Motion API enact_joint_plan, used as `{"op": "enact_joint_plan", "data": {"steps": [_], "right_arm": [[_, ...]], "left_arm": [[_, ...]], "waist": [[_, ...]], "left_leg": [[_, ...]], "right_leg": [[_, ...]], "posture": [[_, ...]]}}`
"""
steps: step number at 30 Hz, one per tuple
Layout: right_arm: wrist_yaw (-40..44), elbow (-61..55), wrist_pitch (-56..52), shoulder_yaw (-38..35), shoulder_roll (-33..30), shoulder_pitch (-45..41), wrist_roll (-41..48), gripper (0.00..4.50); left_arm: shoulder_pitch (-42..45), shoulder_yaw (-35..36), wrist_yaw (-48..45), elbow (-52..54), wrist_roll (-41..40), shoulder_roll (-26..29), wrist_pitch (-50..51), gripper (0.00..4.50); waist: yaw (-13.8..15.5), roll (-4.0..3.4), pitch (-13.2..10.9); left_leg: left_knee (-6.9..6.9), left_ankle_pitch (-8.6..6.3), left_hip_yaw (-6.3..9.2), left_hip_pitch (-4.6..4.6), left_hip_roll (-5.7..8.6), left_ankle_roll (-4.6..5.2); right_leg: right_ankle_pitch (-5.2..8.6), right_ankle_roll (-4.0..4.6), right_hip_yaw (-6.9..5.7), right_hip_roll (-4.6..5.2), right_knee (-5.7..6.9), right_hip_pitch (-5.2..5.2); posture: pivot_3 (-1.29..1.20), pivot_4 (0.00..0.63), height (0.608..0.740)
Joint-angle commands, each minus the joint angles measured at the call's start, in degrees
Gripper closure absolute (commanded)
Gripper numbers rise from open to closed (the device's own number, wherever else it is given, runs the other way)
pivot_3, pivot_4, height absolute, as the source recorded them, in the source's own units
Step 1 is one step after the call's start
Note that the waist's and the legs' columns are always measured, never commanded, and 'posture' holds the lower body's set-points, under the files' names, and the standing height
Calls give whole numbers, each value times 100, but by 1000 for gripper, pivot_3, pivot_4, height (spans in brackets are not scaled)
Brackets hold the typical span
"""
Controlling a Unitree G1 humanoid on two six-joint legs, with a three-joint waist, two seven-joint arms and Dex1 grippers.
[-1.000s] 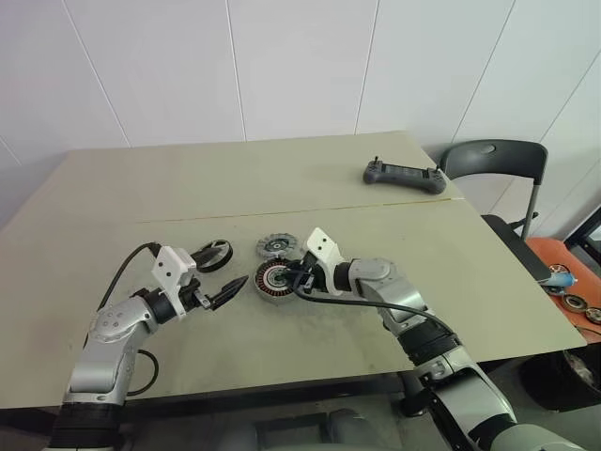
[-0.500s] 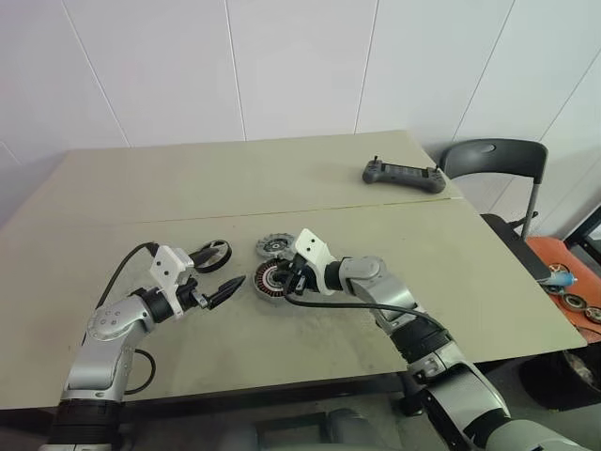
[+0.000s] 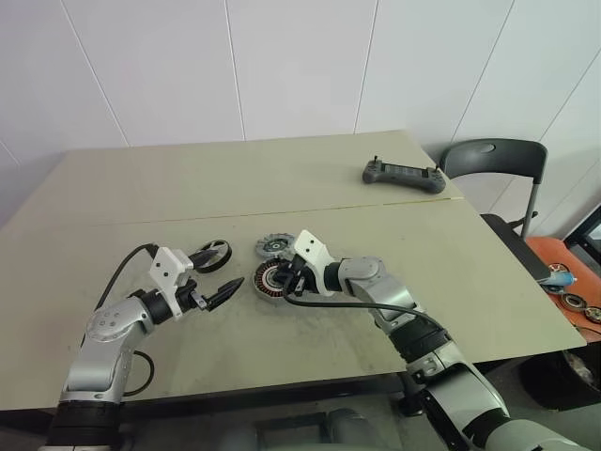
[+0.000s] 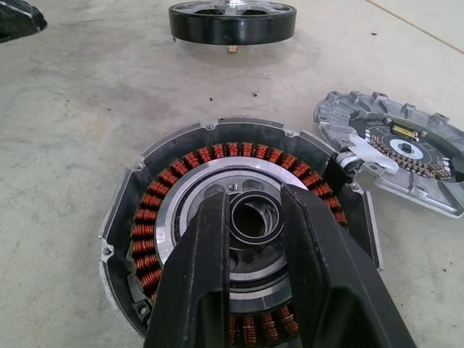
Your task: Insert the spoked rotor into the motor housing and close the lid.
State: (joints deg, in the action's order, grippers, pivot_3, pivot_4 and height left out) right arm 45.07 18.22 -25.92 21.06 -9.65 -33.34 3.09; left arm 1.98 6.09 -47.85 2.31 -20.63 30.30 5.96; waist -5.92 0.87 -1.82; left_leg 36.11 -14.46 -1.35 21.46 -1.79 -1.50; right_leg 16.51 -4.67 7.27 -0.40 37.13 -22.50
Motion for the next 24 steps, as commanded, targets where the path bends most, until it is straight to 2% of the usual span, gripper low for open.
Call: {"op": "enact_joint_plan", "data": {"steps": [1,21,24], "right_arm": [[9,-159,1,-47,73,-60,42,3832],[23,-206,-131,-69,184,1,121,3832],[-19,-172,-152,-124,235,6,160,2810]], "left_arm": [[18,98,-16,71,-39,52,-34,0],[5,52,-43,58,40,51,-80,0],[11,50,-34,51,49,43,-86,0]], "waist": [[0,0,0],[-23,0,0],[-26,0,0]], "left_leg": [[0,0,0,0,0,0],[-2,0,0,-1,-1,0],[-2,0,0,-1,-1,0]], "right_leg": [[0,0,0,0,0,0],[0,0,0,0,0,-1],[0,0,0,-1,0,-1]], "posture": [[0,0,740],[0,0,740],[0,0,740]]}}
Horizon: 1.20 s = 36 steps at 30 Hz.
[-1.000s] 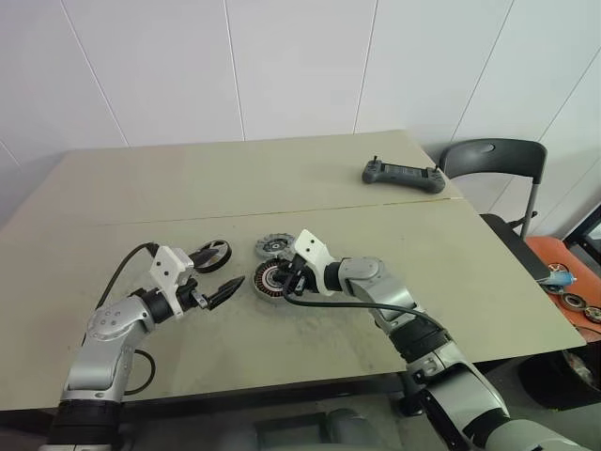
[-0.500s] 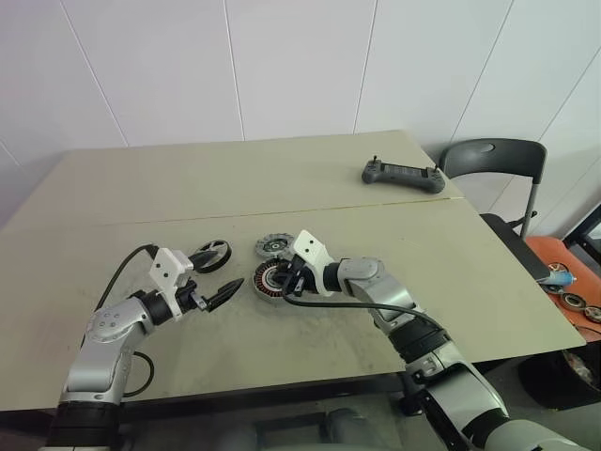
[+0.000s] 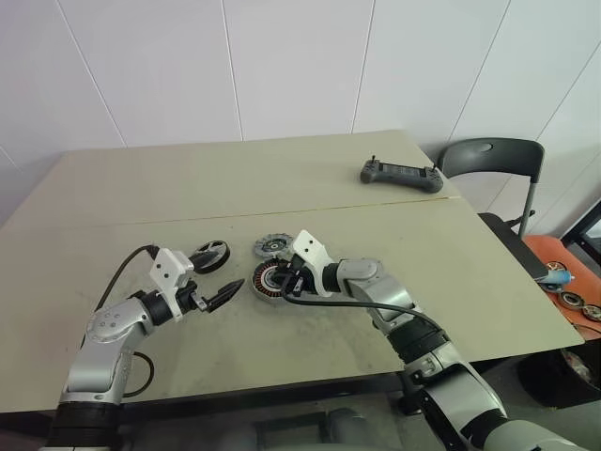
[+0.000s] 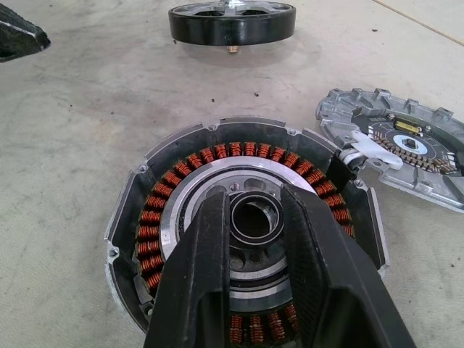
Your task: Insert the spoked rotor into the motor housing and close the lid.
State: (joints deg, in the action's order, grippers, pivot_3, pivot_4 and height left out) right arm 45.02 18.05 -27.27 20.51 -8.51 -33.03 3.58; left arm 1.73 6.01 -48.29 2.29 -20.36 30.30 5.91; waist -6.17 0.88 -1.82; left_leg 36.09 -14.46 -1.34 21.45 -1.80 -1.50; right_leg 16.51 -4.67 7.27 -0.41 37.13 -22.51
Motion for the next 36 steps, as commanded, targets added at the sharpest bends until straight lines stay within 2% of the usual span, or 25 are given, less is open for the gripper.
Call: {"op": "enact_joint_plan", "data": {"steps": [1,3,11,14,20,30,33,36], "right_arm": [[-24,-148,-18,-85,137,-21,116,2484],[-65,-95,19,-190,213,-25,181,1826],[-243,12,13,-428,333,-78,305,1826],[-365,112,77,-499,353,-118,269,2409],[-240,130,117,-284,236,-10,124,4471],[-307,256,633,85,-3,-15,-415,4471],[-284,304,677,34,10,-9,-405,4471],[-459,227,782,-369,259,-30,-64,4471]], "left_arm": [[33,57,12,55,22,42,-81,0],[34,55,11,50,27,38,-83,0],[38,40,-7,25,51,31,-89,0],[41,14,-18,5,70,27,-102,0],[35,-4,-16,-2,84,20,-127,0],[34,-15,-12,-3,91,20,-144,0],[28,-12,-8,8,94,14,-141,0],[29,46,41,10,33,-40,-139,0]], "waist": [[1,0,0],[3,0,0],[7,0,0],[4,0,0],[2,0,0],[-7,0,0],[-3,1,1],[-5,1,0]], "left_leg": [[0,0,0,0,0,0],[0,0,0,1,0,0],[1,0,0,1,0,0],[1,0,0,1,0,0],[0,0,0,2,0,0],[2,0,0,-2,0,0],[2,0,0,-2,0,0],[3,0,1,-2,0,0]], "right_leg": [[0,0,0,0,0,0],[0,0,0,0,0,0],[0,0,0,1,0,1],[0,0,0,1,0,0],[0,1,0,1,-1,-1],[0,0,0,1,0,3],[0,0,0,1,0,4],[0,0,0,1,0,5]], "posture": [[0,0,740],[0,0,740],[0,0,740],[0,0,740],[0,0,740],[0,0,740],[0,0,740],[0,0,740]]}}
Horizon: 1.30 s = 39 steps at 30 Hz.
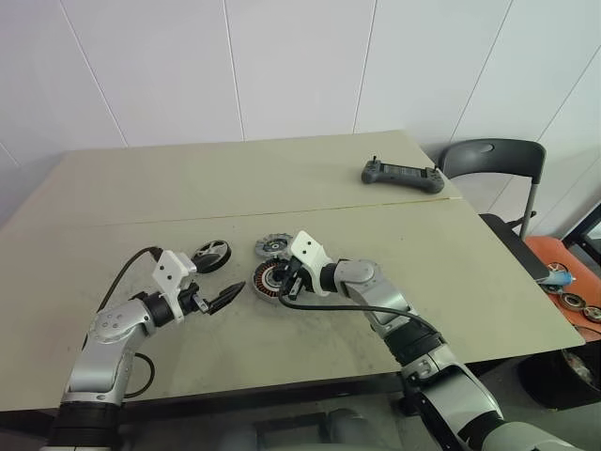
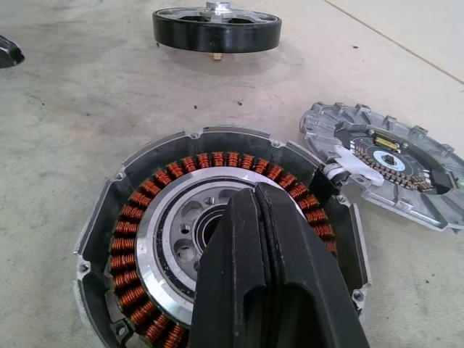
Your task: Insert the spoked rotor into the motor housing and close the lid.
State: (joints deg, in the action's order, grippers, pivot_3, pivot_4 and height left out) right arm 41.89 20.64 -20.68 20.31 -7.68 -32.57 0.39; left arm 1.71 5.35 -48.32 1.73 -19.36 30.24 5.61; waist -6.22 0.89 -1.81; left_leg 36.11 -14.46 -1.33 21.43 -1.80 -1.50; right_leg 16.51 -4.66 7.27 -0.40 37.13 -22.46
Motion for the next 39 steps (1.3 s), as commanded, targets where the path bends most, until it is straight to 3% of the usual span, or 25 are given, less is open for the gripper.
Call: {"op": "enact_joint_plan", "data": {"steps": [1,3,6,8,10,12,14,18,22,26,34,39], "right_arm": [[-209,-41,169,-471,249,-95,346,4471],[-462,12,223,-907,420,-255,608,4471],[-596,160,307,-1126,442,-364,653,4471],[-612,268,393,-1127,377,-385,592,4471],[-591,343,471,-1148,293,-401,558,4471],[-592,392,512,-1187,221,-424,552,4471],[-592,481,567,-1237,121,-477,557,4471],[-582,644,657,-1283,33,-557,548,4471],[-580,706,710,-1262,25,-588,527,4471],[-594,717,741,-1236,28,-548,516,4471],[-622,732,746,-1249,0,-517,493,4471],[-639,734,747,-1237,6,-520,483,4471]], "left_arm": [[36,139,63,61,-93,-56,-109,0],[329,727,390,-72,-658,-194,184,0],[969,1497,592,-586,-1398,25,787,0],[1556,2313,1054,-1321,-2179,144,1419,0],[2247,2901,1081,-2899,-2508,799,2137,0],[2596,3043,811,-4000,-2545,1166,2515,0],[2752,3101,519,-4657,-2620,1142,2803,0],[2814,3290,476,-5083,-2730,1024,3302,0],[2539,3009,442,-5558,-2377,923,3654,0],[2068,2752,-30,-4967,-2548,222,4148,0],[1185,2598,474,-2856,-3003,-666,5189,0],[670,2372,711,-2007,-3038,-1012,5329,0]], "waist": [[1,0,0],[8,1,-1],[8,20,-8],[4,23,-6],[-19,28,-4],[-122,26,-7],[-126,18,-9],[-91,49,-9],[-129,70,-3],[-80,48,-1],[29,13,11],[45,4,16]], "left_leg": [[0,0,0,1,0,0],[-1,0,2,3,-1,0],[4,0,7,5,-2,0],[6,0,10,0,-1,0],[4,0,13,-1,-2,0],[1,0,16,2,1,1],[-12,0,15,2,6,1],[-17,0,24,14,17,0],[-15,-1,46,8,2,-1],[-16,-1,45,1,2,-1],[-4,-1,39,-2,22,-2],[-5,-1,32,-1,28,-2]], "right_leg": [[0,0,0,0,0,-1],[-1,-1,0,0,0,-2],[-9,-18,-6,-6,12,-6],[-7,-23,-16,-12,13,-1],[-4,-34,-20,-15,13,0],[-4,-39,-23,-25,14,-5],[-3,-41,-20,-18,6,-6],[-6,-36,-35,6,5,-6],[-9,-32,-39,5,14,-6],[-9,-30,-37,10,24,-4],[-9,-32,-32,44,9,16],[-8,-33,-26,47,5,16]], "posture": [[0,0,740],[0,0,740],[0,0,740],[0,0,740],[0,0,740],[0,0,740],[0,0,740],[0,0,740],[0,0,740],[0,0,740],[0,0,740],[0,0,740]]}}
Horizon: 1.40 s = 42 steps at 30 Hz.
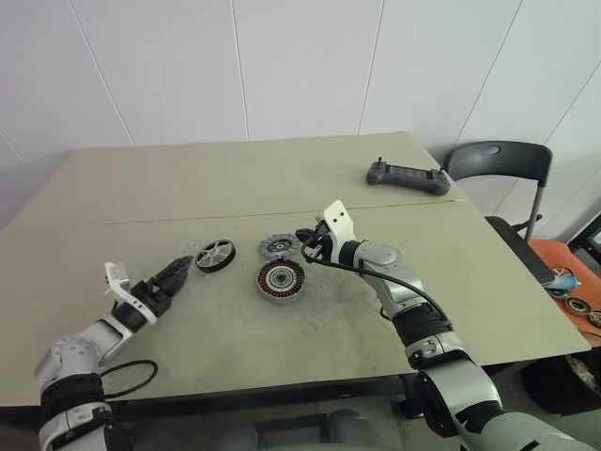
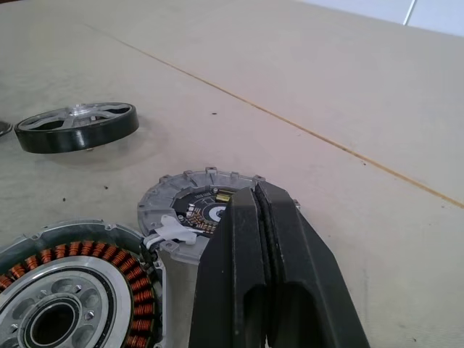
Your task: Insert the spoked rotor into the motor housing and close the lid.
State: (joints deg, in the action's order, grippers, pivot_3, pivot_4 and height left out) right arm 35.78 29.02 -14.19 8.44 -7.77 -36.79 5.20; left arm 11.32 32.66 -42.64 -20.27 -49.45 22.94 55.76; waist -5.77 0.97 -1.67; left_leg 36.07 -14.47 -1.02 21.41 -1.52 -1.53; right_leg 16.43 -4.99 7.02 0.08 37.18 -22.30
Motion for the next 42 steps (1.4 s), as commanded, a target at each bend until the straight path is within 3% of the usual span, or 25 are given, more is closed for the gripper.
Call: {"op": "enact_joint_plan", "data": {"steps": [1,4,8,13,15,17,18,24,28,30,33,36,39,42], "right_arm": [[-29,-104,96,-50,16,-98,2,4471],[-36,-100,105,-36,30,-89,-6,4471],[-42,-118,99,-34,49,-71,-3,4471],[-53,-174,74,-17,94,-36,0,4471],[-62,-183,68,-10,116,-30,4,4471],[-71,-198,63,1,141,-24,8,4471],[-73,-207,62,6,150,-20,8,4471],[-90,-222,59,-12,166,-13,14,4471],[-108,-243,68,-22,166,7,12,4471],[-115,-228,79,-22,166,6,8,4471],[-123,-210,97,-14,171,12,0,4471],[-125,-211,109,-2,184,21,-9,4471],[-123,-189,124,-3,191,6,-14,4471],[-124,-183,128,-4,197,3,-21,4471]], "left_arm": [[-339,-349,195,271,-46,-338,301,0],[-347,-195,492,104,67,-390,137,0],[19,115,548,-931,235,-154,-435,0],[391,91,334,-2012,395,304,-731,0],[440,-1,190,-2240,420,377,-758,0],[440,-108,63,-2361,475,399,-788,0],[422,-150,14,-2377,495,374,-808,0],[514,-85,-70,-2430,429,285,-877,0],[945,515,168,-2264,-315,282,-187,0],[1157,871,442,-2237,-702,293,229,0],[1313,1197,841,-2026,-1095,307,781,0],[1202,1262,1250,-1588,-1295,199,1238,0],[957,1209,1515,-1281,-1278,-12,1342,0],[759,1098,1528,-1124,-1159,-171,1235,0]], "waist": [[0,-10,6],[6,-22,14],[16,-64,30],[-94,-88,17],[-197,-166,15],[-295,-257,17],[-305,-254,9],[-299,-251,-3],[-241,-223,-40],[-117,-167,-77],[9,-122,-86],[42,-102,-74],[49,-96,-69],[44,-87,-64]], "left_leg": [[-1,0,-2,0,0,0],[0,0,-4,-1,1,0],[7,1,-6,-14,8,1],[1,-11,33,-149,13,-19],[1,-14,148,-159,36,-22],[-10,-15,277,-138,39,-23],[-23,-16,342,-114,25,-23],[-45,-15,456,-109,68,-22],[-49,-15,469,-110,75,-22],[-49,-13,468,-110,91,-22],[-20,24,471,-104,119,-45],[-36,30,520,-57,131,-54],[-112,55,528,26,157,-100],[-184,81,521,24,183,-166]], "right_leg": [[0,0,1,0,-1,0],[1,0,3,-2,-3,0],[12,18,5,-8,-4,13],[16,28,-7,-40,-8,96],[13,35,-66,-39,-41,111],[-11,73,-166,-38,-157,127],[-34,106,-236,-31,-221,150],[-46,123,-412,70,-224,99],[-47,124,-426,83,-200,101],[-50,123,-425,95,-162,95],[-141,105,-417,108,-91,80],[-131,78,-411,63,-92,50],[-131,74,-401,109,-87,-63],[-131,75,-401,151,-93,-93]], "posture": [[0,0,740],[0,0,740],[0,0,740],[0,0,740],[0,0,740],[0,0,740],[0,0,740],[0,0,740],[0,0,740],[0,0,740],[0,0,740],[0,0,740],[0,0,740],[0,0,740]]}}
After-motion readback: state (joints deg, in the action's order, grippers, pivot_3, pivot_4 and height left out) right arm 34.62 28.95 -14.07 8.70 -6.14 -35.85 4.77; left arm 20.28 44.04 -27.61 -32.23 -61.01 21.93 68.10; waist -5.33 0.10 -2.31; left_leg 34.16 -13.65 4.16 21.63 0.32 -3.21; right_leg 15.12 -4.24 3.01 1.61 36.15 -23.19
